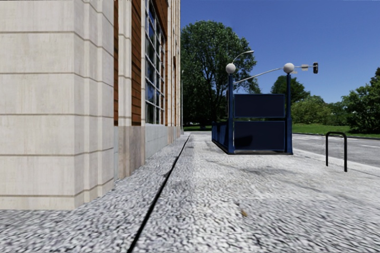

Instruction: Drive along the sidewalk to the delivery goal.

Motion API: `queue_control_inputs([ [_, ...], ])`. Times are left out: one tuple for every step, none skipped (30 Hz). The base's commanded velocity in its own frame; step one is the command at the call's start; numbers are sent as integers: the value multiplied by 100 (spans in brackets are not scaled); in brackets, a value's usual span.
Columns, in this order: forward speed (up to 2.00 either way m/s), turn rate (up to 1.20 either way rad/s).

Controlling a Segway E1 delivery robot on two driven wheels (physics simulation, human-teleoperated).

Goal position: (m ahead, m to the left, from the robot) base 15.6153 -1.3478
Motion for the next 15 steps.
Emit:
queue_control_inputs([
  [200, 0],
  [200, 0],
  [200, 0],
  [200, 0],
  [200, 0],
  [200, 0],
  [200, 0],
  [200, 0],
  [200, 0],
  [200, 0],
  [200, 0],
  [200, 0],
  [200, 0],
  [200, 0],
  [200, 0],
])
